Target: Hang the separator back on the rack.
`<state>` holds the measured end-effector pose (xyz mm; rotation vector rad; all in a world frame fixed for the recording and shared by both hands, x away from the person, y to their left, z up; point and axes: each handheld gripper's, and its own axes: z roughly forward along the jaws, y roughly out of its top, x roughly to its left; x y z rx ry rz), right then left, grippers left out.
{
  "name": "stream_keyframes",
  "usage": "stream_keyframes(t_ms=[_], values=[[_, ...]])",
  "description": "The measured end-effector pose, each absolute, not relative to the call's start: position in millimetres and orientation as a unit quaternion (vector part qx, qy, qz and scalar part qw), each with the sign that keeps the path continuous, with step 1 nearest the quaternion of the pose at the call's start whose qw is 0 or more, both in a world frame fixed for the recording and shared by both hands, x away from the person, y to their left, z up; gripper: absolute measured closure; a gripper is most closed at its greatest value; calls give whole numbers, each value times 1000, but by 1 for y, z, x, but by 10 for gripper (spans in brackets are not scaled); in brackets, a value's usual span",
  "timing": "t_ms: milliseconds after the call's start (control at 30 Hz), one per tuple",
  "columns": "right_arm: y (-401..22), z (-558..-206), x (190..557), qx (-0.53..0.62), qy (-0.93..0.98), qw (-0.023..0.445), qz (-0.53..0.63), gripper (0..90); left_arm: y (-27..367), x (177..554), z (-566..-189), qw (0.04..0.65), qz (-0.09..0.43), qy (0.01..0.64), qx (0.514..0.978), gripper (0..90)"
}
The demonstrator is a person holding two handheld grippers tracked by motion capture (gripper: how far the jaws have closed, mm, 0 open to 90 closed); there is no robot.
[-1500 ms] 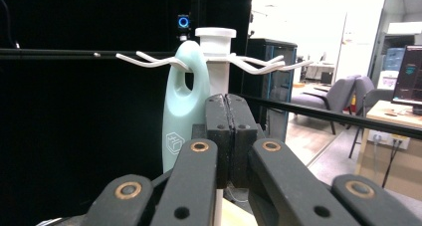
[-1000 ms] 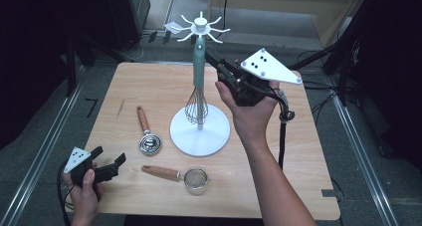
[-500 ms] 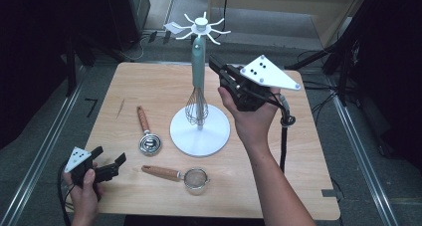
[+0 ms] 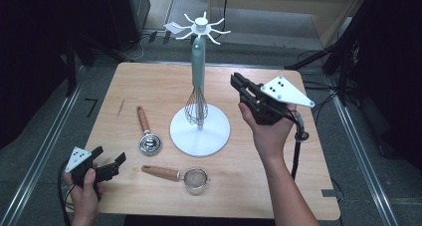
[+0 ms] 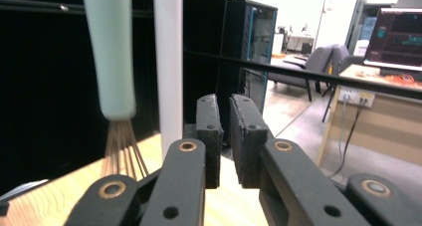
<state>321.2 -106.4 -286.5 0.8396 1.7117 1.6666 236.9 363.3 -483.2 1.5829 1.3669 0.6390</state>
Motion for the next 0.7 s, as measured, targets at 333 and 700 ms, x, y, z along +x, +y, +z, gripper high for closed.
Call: stream_keyframes(t_ms=[333,700], values=[[-125,-327,314,337,663,293,600,733,358,237,-483,431,281,567,643,136],[-148,-377,299,371,685,260,571,618,353,237,-483,400,291,569,657,351]])
